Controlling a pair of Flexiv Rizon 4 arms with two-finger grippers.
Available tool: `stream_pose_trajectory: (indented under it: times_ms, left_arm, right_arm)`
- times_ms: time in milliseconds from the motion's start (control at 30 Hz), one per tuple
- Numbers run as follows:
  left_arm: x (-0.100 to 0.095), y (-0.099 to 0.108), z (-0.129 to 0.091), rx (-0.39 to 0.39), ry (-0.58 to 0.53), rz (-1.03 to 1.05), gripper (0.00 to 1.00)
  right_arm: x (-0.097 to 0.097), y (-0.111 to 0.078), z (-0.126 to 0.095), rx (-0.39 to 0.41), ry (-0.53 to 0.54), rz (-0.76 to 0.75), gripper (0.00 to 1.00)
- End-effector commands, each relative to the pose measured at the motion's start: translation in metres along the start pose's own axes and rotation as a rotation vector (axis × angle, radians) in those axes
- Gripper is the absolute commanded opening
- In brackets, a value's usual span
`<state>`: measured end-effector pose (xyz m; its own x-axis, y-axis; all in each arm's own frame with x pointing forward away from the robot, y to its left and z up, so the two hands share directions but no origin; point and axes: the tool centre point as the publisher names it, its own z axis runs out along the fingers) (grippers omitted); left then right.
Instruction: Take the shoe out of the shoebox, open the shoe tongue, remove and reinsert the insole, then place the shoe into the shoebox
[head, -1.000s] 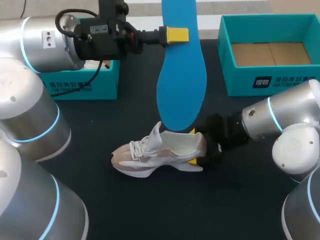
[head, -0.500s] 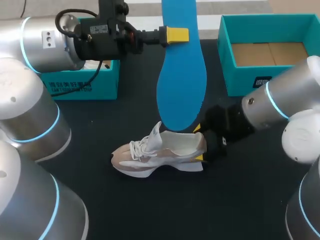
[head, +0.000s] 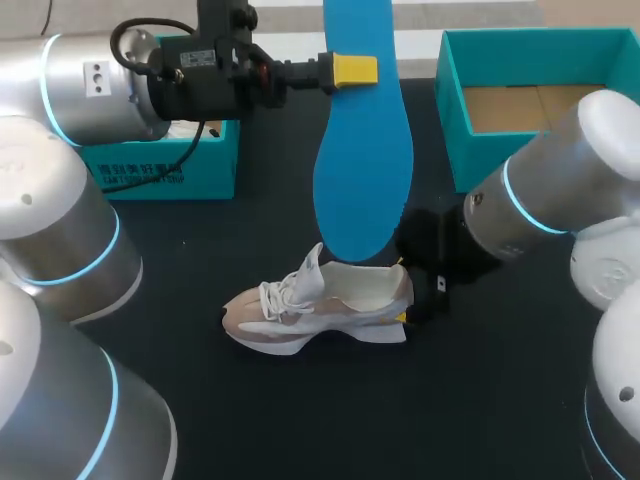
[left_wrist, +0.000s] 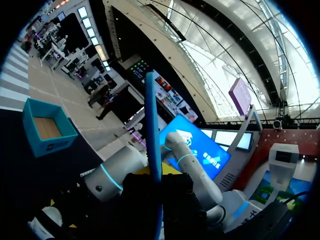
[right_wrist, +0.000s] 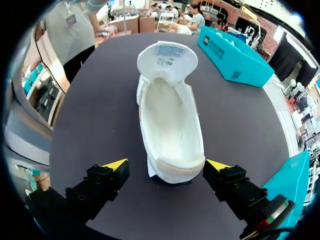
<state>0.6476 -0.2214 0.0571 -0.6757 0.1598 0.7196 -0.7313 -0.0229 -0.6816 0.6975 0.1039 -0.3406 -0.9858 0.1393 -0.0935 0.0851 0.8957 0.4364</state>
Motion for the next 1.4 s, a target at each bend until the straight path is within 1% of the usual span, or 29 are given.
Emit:
stream_pose_trajectory:
  times_ms: [33, 100, 233, 533, 867, 933, 1000, 1200, 1267, 1400]
  left_arm:
    - [0.0, 0.001, 0.0, 0.001, 0.0, 0.0, 0.0]
    - [0.0, 0.001, 0.0, 0.001, 0.0, 0.0, 0.0]
    - [0.0, 0.001, 0.0, 0.001, 0.0, 0.0, 0.0]
    - [0.0, 0.001, 0.0, 0.001, 0.0, 0.0, 0.0]
    - [0.0, 0.001, 0.0, 0.001, 0.0, 0.0, 0.0]
    - [0.0, 0.001, 0.0, 0.001, 0.0, 0.0, 0.0]
    - [0.0, 0.001, 0.0, 0.001, 0.0, 0.0, 0.0]
    - [0.0, 0.001, 0.0, 0.001, 0.0, 0.0, 0.0]
    - [0.0, 0.001, 0.0, 0.001, 0.0, 0.0, 0.0]
    - [0.0, 0.001, 0.0, 0.001, 0.0, 0.0, 0.0]
  right_arm:
    - [-0.007, 0.002, -0.008, 0.232, 0.024, 0.002, 1.0]
    - [-0.011, 0.002, -0.01, 0.266, 0.017, 0.009, 1.0]
    - [-0.012, 0.002, -0.012, 0.288, 0.018, 0.029, 1.0]
    - [-0.011, 0.006, -0.019, 0.376, 0.02, 0.027, 1.0]
    - [-0.011, 0.008, -0.016, 0.368, 0.058, -0.017, 1.0]
    - [-0.009, 0.007, -0.015, 0.349, 0.076, -0.034, 1.0]
    - [-0.008, 0.007, -0.015, 0.313, 0.092, -0.042, 1.0]
    - [-0.008, 0.006, -0.012, 0.322, 0.102, -0.046, 1.0]
    - [-0.007, 0.006, -0.011, 0.335, 0.109, -0.052, 1.0]
    - [-0.007, 0.006, -0.011, 0.326, 0.097, -0.04, 1.0]
